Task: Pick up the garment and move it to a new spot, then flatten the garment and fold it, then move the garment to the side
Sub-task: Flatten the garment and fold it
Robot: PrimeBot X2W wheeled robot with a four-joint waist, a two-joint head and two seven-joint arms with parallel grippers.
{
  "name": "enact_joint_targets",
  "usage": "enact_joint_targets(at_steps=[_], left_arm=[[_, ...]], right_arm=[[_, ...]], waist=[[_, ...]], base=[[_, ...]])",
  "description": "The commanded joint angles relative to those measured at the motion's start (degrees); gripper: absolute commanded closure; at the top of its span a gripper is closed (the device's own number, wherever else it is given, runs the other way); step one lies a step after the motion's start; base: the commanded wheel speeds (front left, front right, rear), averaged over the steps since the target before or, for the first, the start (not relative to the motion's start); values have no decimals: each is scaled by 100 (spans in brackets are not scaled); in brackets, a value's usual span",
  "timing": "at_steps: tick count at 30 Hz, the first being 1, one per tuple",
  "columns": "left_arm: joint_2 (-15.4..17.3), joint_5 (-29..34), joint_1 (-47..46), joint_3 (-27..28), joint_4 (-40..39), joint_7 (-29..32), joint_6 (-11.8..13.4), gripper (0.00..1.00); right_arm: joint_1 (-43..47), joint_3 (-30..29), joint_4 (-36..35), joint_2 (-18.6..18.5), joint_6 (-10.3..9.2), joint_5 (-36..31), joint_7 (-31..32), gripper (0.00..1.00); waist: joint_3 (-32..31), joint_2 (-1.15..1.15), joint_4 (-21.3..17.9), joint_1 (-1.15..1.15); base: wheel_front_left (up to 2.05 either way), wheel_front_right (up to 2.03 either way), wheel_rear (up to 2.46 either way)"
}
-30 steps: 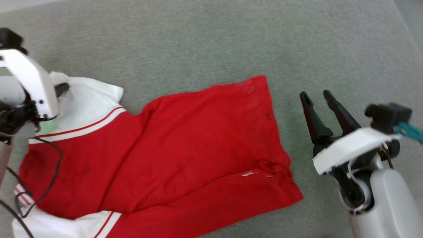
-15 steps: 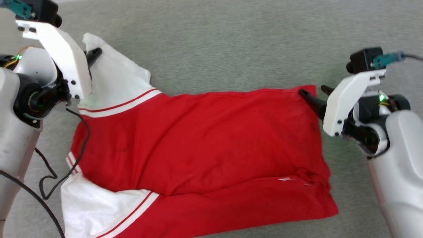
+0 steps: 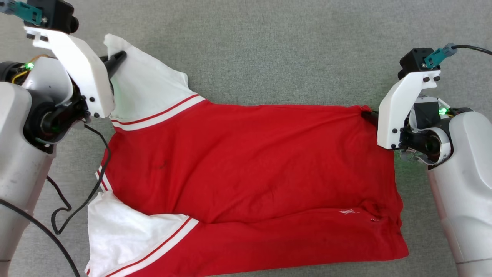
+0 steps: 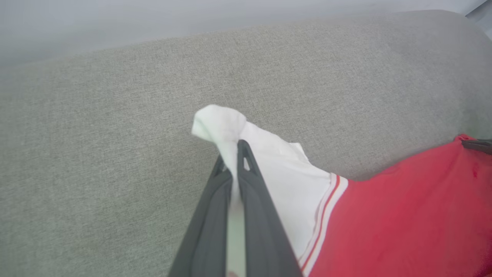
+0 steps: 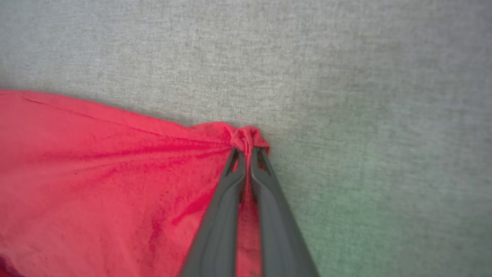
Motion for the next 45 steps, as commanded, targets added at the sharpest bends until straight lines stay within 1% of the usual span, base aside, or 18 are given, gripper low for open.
enact_joint_targets(at_steps=[1, 6, 10, 14, 15, 16, 21, 25, 28, 30, 31, 32, 33, 34, 35, 36, 42, 45], left_arm=[[21, 27, 71, 32, 18, -85, -9, 100], [47, 45, 175, 170, 82, -456, 38, 100], [127, -45, 456, 317, 47, -688, 106, 100], [271, -144, 975, 506, -202, -991, 236, 100], [354, -211, 1345, 607, -409, -1146, 339, 100], [439, -333, 2007, 743, -803, -1372, 544, 100], [441, -558, 3255, 894, -1375, -1675, 934, 100], [310, -801, 4140, 910, -1675, -1806, 1165, 100], [186, -977, 4668, 909, -1703, -1889, 1277, 100], [73, -1109, 4930, 872, -1659, -1897, 1260, 100], [37, -1127, 5028, 815, -1615, -1872, 1203, 100], [3, -1155, 5091, 772, -1572, -1865, 1171, 100], [-55, -1198, 5126, 734, -1525, -1867, 1127, 100], [-109, -1197, 5148, 674, -1470, -1854, 1084, 72], [-153, -1192, 5154, 641, -1420, -1868, 1051, 27], [-186, -1171, 5151, 619, -1378, -1921, 1013, 0], [-286, -800, 5001, 687, -1287, -2582, 902, 0], [-280, -531, 4906, 734, -1392, -2981, 944, 0]], right_arm=[[102, 47, 115, 69, 0, -15, 7, 100], [-112, -152, -200, -43, 0, 55, -348, 100], [45, -262, -420, -65, -1, 110, -507, 100], [377, -346, -709, -66, -1, 132, -614, 100], [608, -369, -885, -63, -1, 163, -655, 100], [1062, -437, -1151, -82, -1, 179, -710, 100], [1918, -558, -1506, -75, -1, 212, -825, 100], [2576, -684, -1664, 42, -1, 262, -912, 100], [2976, -735, -1675, 89, -1, 246, -1003, 100], [3221, -768, -1630, 127, -1, 231, -1059, 100], [3327, -786, -1605, 159, -1, 215, -1101, 82], [3430, -789, -1574, 218, -1, 242, -1112, 54], [3520, -783, -1557, 246, 0, 234, -1145, 15], [3596, -807, -1549, 271, -1, 231, -1196, 0], [3671, -817, -1548, 306, -1, 246, -1255, 0], [3745, -807, -1544, 336, -1, 249, -1304, 0], [3973, -758, -1901, 355, -1, 166, -1915, 0], [4011, -780, -2211, 281, -1, 108, -2173, 0]], waist=[[-58, 0, 0, 0], [-300, 0, -8, 0], [-541, 0, -32, 0], [-796, 0, -50, 0], [-914, 0, -49, 0], [-1067, 0, -27, 0], [-1283, 0, 43, 0], [-1395, 0, 85, 0], [-1453, 0, 104, 0], [-1481, 0, 109, 0], [-1506, 0, 120, 0], [-1519, 0, 125, 0], [-1532, 0, 133, 0], [-1552, 0, 144, 0], [-1563, 0, 146, 0], [-1576, 0, 146, 0], [-1707, 0, 142, 0], [-1799, 0, 135, 0]], base=[[0, 0, 0], [0, 0, 0], [0, 0, 0], [0, 0, 0], [0, 0, 0], [0, 0, 0], [0, 0, 0], [0, 0, 0], [0, 0, 0], [0, 0, 0], [0, 0, 0], [0, 0, 0], [0, 0, 0], [0, 0, 0], [0, 0, 0], [0, 0, 0], [0, 0, 0], [0, 0, 0]])
